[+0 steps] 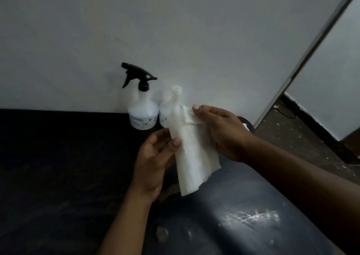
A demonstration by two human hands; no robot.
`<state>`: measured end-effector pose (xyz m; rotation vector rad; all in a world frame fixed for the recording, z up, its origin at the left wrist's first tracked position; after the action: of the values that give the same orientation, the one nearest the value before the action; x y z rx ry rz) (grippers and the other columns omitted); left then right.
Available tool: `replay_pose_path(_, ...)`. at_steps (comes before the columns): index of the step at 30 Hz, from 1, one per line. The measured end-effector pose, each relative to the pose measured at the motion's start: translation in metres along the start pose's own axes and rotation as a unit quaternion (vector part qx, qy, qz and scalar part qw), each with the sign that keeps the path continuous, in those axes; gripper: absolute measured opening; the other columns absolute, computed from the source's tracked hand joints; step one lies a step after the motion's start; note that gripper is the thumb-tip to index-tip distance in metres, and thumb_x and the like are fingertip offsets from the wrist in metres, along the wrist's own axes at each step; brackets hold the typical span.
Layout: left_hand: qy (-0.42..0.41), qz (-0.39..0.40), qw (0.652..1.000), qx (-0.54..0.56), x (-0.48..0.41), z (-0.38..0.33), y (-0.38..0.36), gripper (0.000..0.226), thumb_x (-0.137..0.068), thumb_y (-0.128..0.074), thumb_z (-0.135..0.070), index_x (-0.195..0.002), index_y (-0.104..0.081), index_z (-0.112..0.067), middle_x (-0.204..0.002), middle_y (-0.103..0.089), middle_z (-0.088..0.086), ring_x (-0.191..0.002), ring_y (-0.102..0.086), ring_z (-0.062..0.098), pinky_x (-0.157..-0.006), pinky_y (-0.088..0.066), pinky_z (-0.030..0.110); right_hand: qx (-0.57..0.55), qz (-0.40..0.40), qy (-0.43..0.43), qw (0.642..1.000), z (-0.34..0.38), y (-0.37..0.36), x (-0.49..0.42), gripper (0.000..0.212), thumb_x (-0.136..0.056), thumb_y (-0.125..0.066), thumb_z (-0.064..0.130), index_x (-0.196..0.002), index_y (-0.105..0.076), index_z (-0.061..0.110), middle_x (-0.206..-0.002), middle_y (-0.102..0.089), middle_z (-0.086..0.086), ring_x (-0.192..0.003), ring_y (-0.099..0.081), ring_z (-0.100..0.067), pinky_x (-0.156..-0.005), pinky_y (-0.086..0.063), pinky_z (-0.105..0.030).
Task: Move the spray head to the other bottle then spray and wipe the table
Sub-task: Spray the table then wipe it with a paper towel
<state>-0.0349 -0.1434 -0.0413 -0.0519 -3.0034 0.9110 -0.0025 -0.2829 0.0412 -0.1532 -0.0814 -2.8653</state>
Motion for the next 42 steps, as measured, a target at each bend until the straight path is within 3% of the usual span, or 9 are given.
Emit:
replay_pose_path(7,-0.054,-0.147,0.983,-0.1,0.033,-0.034,0.053,0.042,-0.074,-0.079,0.007,-0.104,-0.064,-0.018,-0.104,-0.075,0.017,-0.088,-0.071,0.023,-0.077,-0.059,0.036,0.131,0.105,0.009,0.986,-0.022,-0.05,-0.003,0.061,-0.053,-0.088,0.029,-0.109,-0.068,0.017,-0.103,-0.075,-0.013,-0.096,-0.071,-0.028,-0.078,-0.058,-0.037)
replay_pose_path(11,-0.098,-0.187,0.938,-0.276,0.056,-0.069,0.096,0.046,-0.074,-0.082,-0.011,-0.102,-0.057,-0.038,-0.089,-0.074,-0.009,-0.082,-0.073,0.012,-0.074,-0.061,0.035,0.11,0.133,-0.019,0.985,-0.036,-0.089,-0.026,0.051,-0.051,-0.086,0.031,-0.099,-0.072,0.021,-0.089,-0.077,-0.013,-0.081,-0.074,-0.019,-0.059,-0.057,-0.023)
replay_pose_path(15,-0.175,-0.305,0.846,-0.401,0.08,-0.112,0.142,0.057,-0.081,-0.076,-0.013,-0.131,-0.051,-0.019,-0.1,-0.065,-0.011,-0.089,-0.064,0.003,-0.071,-0.053,0.012,0.175,0.103,0.001,0.979,-0.051,-0.141,-0.059,0.037,-0.063,-0.083,0.032,-0.096,-0.07,0.021,-0.086,-0.077,-0.007,-0.072,-0.072,-0.004,-0.058,-0.052,-0.013)
replay_pose_path(18,-0.229,-0.365,0.809,-0.399,0.096,-0.136,0.167,0.058,-0.085,-0.072,-0.014,-0.137,-0.047,-0.015,-0.118,-0.06,-0.003,-0.105,-0.059,0.007,-0.078,-0.05,0.015,0.326,0.018,0.002,0.945,-0.071,-0.172,-0.083,0.046,-0.083,-0.074,0.029,-0.123,-0.057,0.016,-0.117,-0.068,-0.007,-0.101,-0.066,-0.014,-0.079,-0.047,-0.02)
replay_pose_path(22,-0.251,-0.372,0.833,-0.324,0.101,-0.154,0.185,0.043,-0.09,-0.067,-0.018,-0.131,-0.053,-0.019,-0.119,-0.063,-0.005,-0.107,-0.06,0.001,-0.078,-0.051,0.011,0.419,-0.058,0.135,0.896,-0.066,-0.207,-0.074,0.05,-0.088,-0.065,0.033,-0.133,-0.049,0.018,-0.132,-0.058,-0.004,-0.119,-0.054,-0.019,-0.09,-0.038,-0.024)
replay_pose_path(26,-0.259,-0.408,0.849,-0.212,0.106,-0.165,0.205,0.028,-0.095,-0.06,-0.026,-0.122,-0.058,-0.021,-0.117,-0.067,-0.003,-0.107,-0.064,0.005,-0.09,-0.057,0.035,0.512,0.079,0.207,0.83,-0.094,-0.243,-0.042,0.048,-0.092,-0.056,0.042,-0.133,-0.052,0.019,-0.138,-0.055,-0.004,-0.126,-0.05,-0.019,-0.1,-0.03,-0.021)
replay_pose_path(30,-0.277,-0.436,0.836,-0.185,0.119,-0.178,0.221,0.023,-0.092,-0.057,-0.037,-0.113,-0.06,-0.03,-0.116,-0.068,-0.003,-0.106,-0.065,0.008,-0.09,-0.056,0.046,0.593,0.16,0.183,0.768,-0.122,-0.246,-0.047,0.061,-0.099,-0.033,0.048,-0.15,-0.025,0.016,-0.16,-0.019,-0.014,-0.148,-0.014,-0.024,-0.116,-0.004,-0.027)
replay_pose_path(40,-0.327,-0.396,0.784,-0.347,0.13,-0.196,0.237,0.029,-0.094,-0.054,-0.027,-0.121,-0.054,-0.017,-0.107,-0.065,-0.013,-0.096,-0.063,-0.008,-0.074,-0.047,0.004,0.71,0.126,0.112,0.684,-0.103,-0.271,-0.161,0.089,-0.083,-0.011,0.078,-0.153,-0.001,0.024,-0.163,0.001,-0.007,-0.149,0.004,-0.026,-0.116,0.005,-0.056)
replay_pose_path(42,-0.331,-0.402,0.774,-0.359,0.134,-0.201,0.247,0.027,-0.094,-0.053,-0.027,-0.119,-0.054,-0.018,-0.105,-0.064,-0.015,-0.095,-0.062,-0.009,-0.074,-0.048,0.006,0.686,0.094,0.153,0.705,-0.089,-0.277,-0.165,0.094,-0.08,-0.002,0.08,-0.153,-0.003,0.022,-0.163,-0.004,-0.007,-0.149,0.0,-0.025,-0.116,0.003,-0.053)
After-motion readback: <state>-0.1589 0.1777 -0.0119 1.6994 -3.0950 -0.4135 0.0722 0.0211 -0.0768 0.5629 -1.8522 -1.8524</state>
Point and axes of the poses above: each hand's wrist, its own x-axis away from the middle knuckle, its own y-axis out of the back of the hand, z = x × y, the point moved 6 cm from there along -x, towards the middle knuckle
